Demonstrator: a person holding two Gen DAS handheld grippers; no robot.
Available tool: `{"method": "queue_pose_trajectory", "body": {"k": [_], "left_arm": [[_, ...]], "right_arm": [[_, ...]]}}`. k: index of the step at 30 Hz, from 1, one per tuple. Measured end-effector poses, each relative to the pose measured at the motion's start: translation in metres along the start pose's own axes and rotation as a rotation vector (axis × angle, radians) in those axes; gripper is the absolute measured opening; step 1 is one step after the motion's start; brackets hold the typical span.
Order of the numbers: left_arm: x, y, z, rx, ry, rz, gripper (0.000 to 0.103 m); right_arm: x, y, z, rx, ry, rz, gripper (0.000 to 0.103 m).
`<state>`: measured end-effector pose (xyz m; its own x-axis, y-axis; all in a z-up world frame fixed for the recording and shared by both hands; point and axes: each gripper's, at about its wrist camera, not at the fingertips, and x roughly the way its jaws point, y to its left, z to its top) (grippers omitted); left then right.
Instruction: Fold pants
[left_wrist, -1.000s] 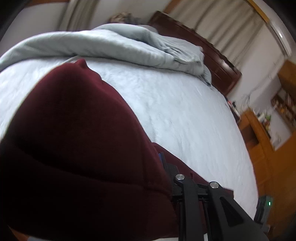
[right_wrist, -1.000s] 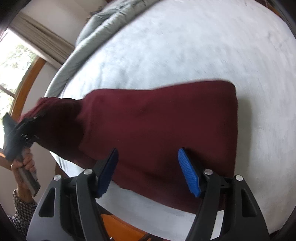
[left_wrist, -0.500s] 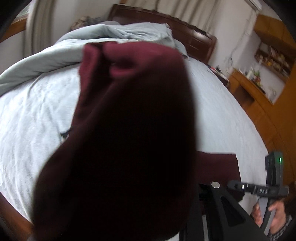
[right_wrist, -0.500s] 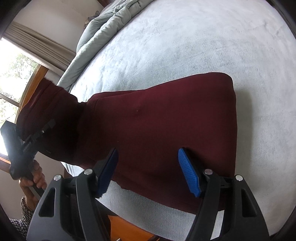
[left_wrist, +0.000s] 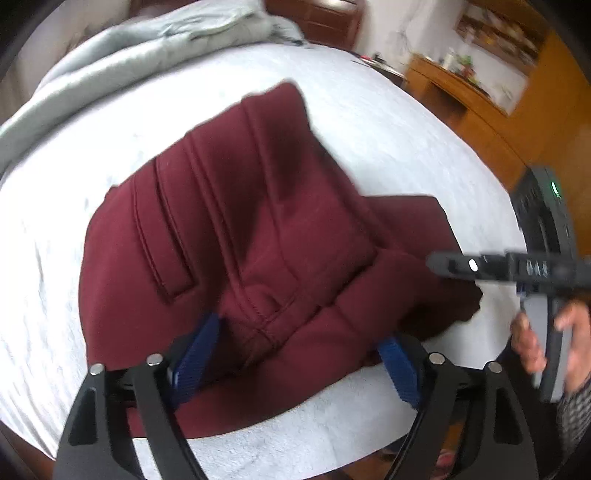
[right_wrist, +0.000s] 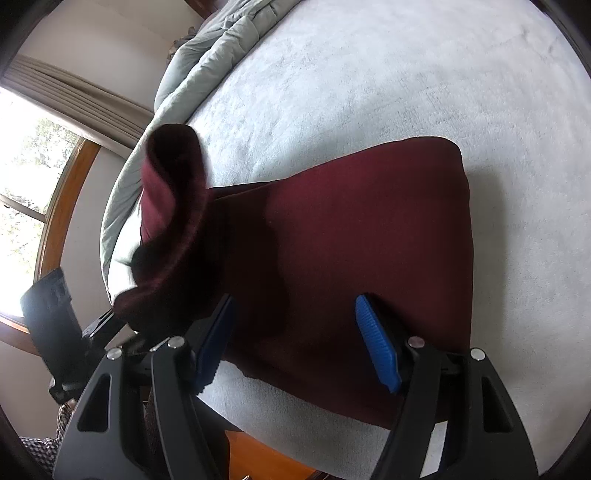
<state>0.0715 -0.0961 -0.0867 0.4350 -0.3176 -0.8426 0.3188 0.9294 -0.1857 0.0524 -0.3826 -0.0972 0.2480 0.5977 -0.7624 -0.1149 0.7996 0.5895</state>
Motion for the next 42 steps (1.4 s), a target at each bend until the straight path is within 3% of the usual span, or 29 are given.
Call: {"method": "queue_pose_trajectory", "body": {"k": [2, 3, 4, 6, 9, 11, 13, 17, 24, 29, 31, 32, 33, 36, 42], "left_arm": [[-0.007, -0.005, 0.0, 0.038, 0.009, -0.015, 0.085], [-0.015, -0.007, 0.001, 0.024, -0.002, -0.056, 0.085], [-0.026, -0.003, 0.004, -0.01, -0.022, -0.11, 0.085], [-0.042, 0.015, 0.01, -0.084, -0.064, -0.147, 0.089], [-0.051, 0.044, 0.017, -0.191, -0.108, -0.053, 0.09], [-0.041, 0.063, 0.014, -0.246, -0.075, 0.108, 0.089], [-0.029, 0.074, 0.012, -0.27, -0.038, 0.182, 0.089], [-0.008, 0.089, 0.004, -0.348, 0.015, 0.13, 0.089], [0.006, 0.08, 0.0, -0.309, 0.025, 0.111, 0.091], [-0.004, 0.087, -0.004, -0.308, 0.025, 0.089, 0.091], [-0.006, 0.094, -0.005, -0.344, 0.027, 0.075, 0.091], [-0.007, 0.1, -0.005, -0.366, 0.022, 0.069, 0.091], [-0.011, 0.107, -0.007, -0.393, 0.013, 0.066, 0.091], [-0.019, 0.118, -0.01, -0.454, -0.017, 0.044, 0.091], [-0.024, 0.125, -0.004, -0.478, -0.035, 0.033, 0.091]], "right_arm": [[0.0, -0.001, 0.0, 0.003, 0.001, 0.004, 0.067], [-0.001, -0.001, 0.0, 0.004, 0.001, 0.006, 0.067], [-0.001, 0.0, 0.0, 0.004, 0.002, 0.007, 0.067], [-0.002, 0.001, 0.002, 0.007, 0.004, 0.005, 0.068], [-0.009, 0.011, 0.007, -0.01, -0.007, -0.002, 0.079], [-0.016, 0.027, 0.012, -0.045, -0.03, 0.006, 0.082], [-0.02, 0.037, 0.017, -0.05, -0.04, 0.034, 0.087], [-0.008, 0.058, 0.027, -0.022, 0.012, 0.135, 0.092], [0.039, 0.075, 0.032, 0.005, 0.109, 0.066, 0.092], [0.063, 0.076, 0.033, 0.053, 0.164, 0.08, 0.091], [0.071, 0.084, 0.03, 0.02, 0.188, 0.097, 0.063], [0.074, 0.088, 0.028, -0.002, 0.202, 0.09, 0.044], [0.074, 0.09, 0.026, -0.026, 0.196, 0.072, 0.038], [0.063, 0.098, 0.022, -0.105, 0.167, 0.075, 0.028], [0.02, 0.09, 0.021, -0.115, 0.096, 0.114, 0.024]]}}
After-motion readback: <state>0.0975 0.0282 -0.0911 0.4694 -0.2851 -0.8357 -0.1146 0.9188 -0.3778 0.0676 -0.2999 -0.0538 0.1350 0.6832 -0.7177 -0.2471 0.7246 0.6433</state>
